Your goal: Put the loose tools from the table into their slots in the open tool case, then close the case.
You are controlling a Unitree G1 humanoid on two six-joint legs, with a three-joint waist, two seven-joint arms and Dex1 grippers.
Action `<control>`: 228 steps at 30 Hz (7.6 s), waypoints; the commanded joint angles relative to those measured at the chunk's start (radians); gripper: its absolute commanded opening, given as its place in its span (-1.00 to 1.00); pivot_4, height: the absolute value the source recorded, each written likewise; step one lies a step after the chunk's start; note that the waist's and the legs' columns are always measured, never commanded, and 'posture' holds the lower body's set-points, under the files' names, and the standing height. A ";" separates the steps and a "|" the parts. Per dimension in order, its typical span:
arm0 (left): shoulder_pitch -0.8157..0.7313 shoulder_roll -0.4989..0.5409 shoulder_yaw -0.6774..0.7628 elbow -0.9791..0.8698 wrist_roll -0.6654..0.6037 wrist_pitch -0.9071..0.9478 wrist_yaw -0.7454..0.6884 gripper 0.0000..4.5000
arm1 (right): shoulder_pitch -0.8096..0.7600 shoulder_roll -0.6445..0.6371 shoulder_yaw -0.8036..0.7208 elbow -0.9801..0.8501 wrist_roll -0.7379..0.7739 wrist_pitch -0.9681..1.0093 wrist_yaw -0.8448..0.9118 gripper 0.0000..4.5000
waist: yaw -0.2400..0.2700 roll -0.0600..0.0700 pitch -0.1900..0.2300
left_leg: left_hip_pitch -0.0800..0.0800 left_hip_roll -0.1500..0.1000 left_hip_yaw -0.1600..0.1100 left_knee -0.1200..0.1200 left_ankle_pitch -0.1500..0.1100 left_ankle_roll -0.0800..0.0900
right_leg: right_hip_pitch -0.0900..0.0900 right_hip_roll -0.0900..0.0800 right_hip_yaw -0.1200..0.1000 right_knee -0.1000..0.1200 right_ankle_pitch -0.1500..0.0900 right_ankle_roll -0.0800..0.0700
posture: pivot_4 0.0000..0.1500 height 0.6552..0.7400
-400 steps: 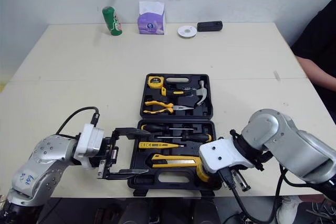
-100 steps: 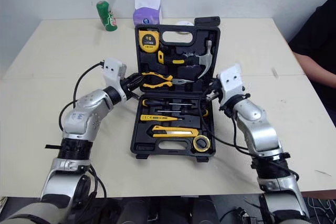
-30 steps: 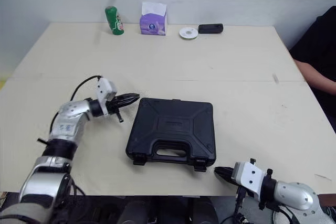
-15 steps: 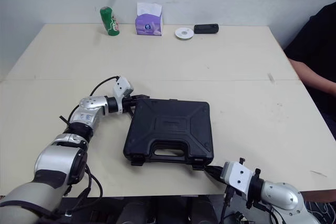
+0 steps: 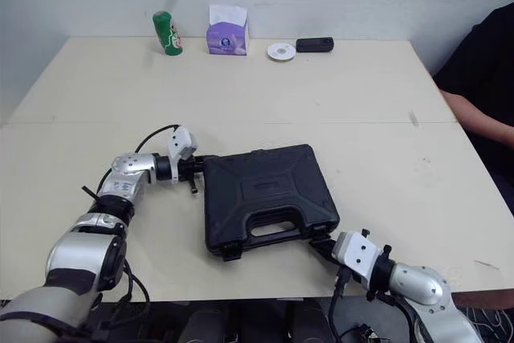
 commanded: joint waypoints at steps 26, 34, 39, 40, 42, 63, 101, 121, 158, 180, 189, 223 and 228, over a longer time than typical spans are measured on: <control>0.452 0.044 0.008 -0.716 -0.126 0.242 0.024 -1.00 | -0.102 0.019 -0.043 0.174 -0.088 0.019 -0.125 -0.97 | 0.002 0.001 0.000 | 0.003 -0.001 0.000 -0.001 -0.001 0.001 | 0.003 -0.004 0.003 0.000 0.000 0.000 | 1.00 1.00; 0.482 0.092 0.092 -0.806 -0.189 0.258 0.073 -1.00 | -0.031 -0.001 -0.111 0.116 -0.039 0.058 -0.122 -0.97 | 0.005 0.001 0.000 | 0.003 -0.002 -0.001 -0.002 -0.002 0.002 | 0.003 -0.006 0.002 -0.001 0.000 0.000 | 1.00 1.00; 0.422 0.087 0.123 -0.907 -0.299 0.306 0.047 -1.00 | 0.062 0.031 -0.214 0.031 0.050 0.109 -0.141 -0.97 | 0.020 0.002 0.000 | 0.002 -0.003 -0.002 -0.003 -0.003 0.003 | 0.004 -0.008 0.000 -0.003 0.000 0.000 | 1.00 1.00; 0.398 0.081 0.113 -0.938 -0.319 0.335 0.041 -1.00 | 0.076 0.040 -0.235 0.013 0.066 0.126 -0.152 -0.97 | 0.026 0.002 0.001 | 0.002 -0.003 -0.002 -0.003 -0.003 0.003 | 0.004 -0.008 0.000 -0.003 0.000 0.000 | 1.00 1.00; 0.336 0.063 0.068 -1.002 -0.336 0.391 0.039 -1.00 | 0.093 0.066 -0.269 -0.021 0.088 0.171 -0.190 -0.97 | 0.032 0.002 0.001 | 0.001 -0.004 -0.003 -0.003 -0.003 0.003 | 0.004 -0.008 0.000 -0.004 0.000 0.001 | 1.00 1.00; -0.184 -0.411 -0.380 -0.587 -0.012 0.520 0.202 -1.00 | 0.128 0.202 -0.265 -0.172 0.165 0.256 -0.254 -0.97 | 0.025 0.008 0.002 | -0.001 -0.001 0.001 -0.002 -0.001 0.003 | 0.000 0.001 0.003 -0.004 0.001 0.001 | 1.00 1.00; 0.034 -0.434 -0.535 -0.433 0.164 0.613 0.205 -1.00 | 0.086 0.199 -0.297 -0.181 0.182 0.345 -0.292 -0.97 | 0.029 0.009 -0.037 | 0.010 0.004 -0.008 -0.005 -0.014 0.008 | 0.017 -0.001 -0.003 -0.016 -0.002 -0.003 | 1.00 1.00; 0.042 -0.412 -0.542 -0.420 0.179 0.609 0.203 -1.00 | 0.035 0.218 -0.237 -0.234 0.188 0.289 -0.253 -0.97 | 0.027 0.009 -0.037 | 0.010 0.004 -0.009 -0.012 -0.014 0.008 | 0.017 -0.001 -0.004 -0.022 -0.002 -0.003 | 1.00 1.00; 0.064 -0.369 -0.282 -0.876 -0.115 0.509 0.105 -1.00 | 0.168 0.100 -0.402 -0.205 0.201 0.250 -0.091 -0.97 | 0.023 0.024 -0.011 | 0.000 0.003 -0.007 -0.019 -0.008 0.000 | 0.005 0.002 -0.004 -0.025 -0.002 -0.003 | 1.00 1.00; 0.342 -0.014 -0.278 -1.380 -0.285 0.581 -0.084 -1.00 | 0.370 0.084 -0.297 -0.270 0.171 0.146 0.020 -0.97 | 0.031 0.022 -0.003 | -0.006 -0.002 -0.008 -0.015 0.000 0.001 | 0.000 0.000 -0.003 -0.019 0.000 0.000 | 1.00 1.00; 0.413 0.045 -0.370 -1.467 -0.253 0.618 -0.074 -1.00 | 0.492 0.072 -0.292 -0.327 0.172 0.143 0.054 -0.97 | 0.030 0.022 -0.003 | -0.006 -0.002 -0.009 -0.016 -0.001 0.001 | 0.000 0.000 -0.002 -0.019 0.000 0.000 | 1.00 1.00; 0.493 0.213 -0.624 -1.400 -0.035 0.804 0.119 -1.00 | 0.383 0.079 -0.057 -0.344 0.080 0.223 -0.021 -0.97 | 0.032 0.026 -0.033 | 0.011 -0.001 -0.014 -0.019 -0.011 0.001 | 0.020 -0.002 -0.001 -0.030 -0.010 -0.018 | 1.00 1.00; 0.492 0.205 -0.613 -1.386 -0.029 0.797 0.140 -1.00 | 0.351 0.085 -0.033 -0.366 0.101 0.238 -0.031 -0.97 | 0.032 0.025 -0.033 | 0.011 -0.001 -0.014 -0.019 -0.011 0.001 | 0.020 -0.002 -0.001 -0.030 -0.010 -0.018 | 1.00 1.00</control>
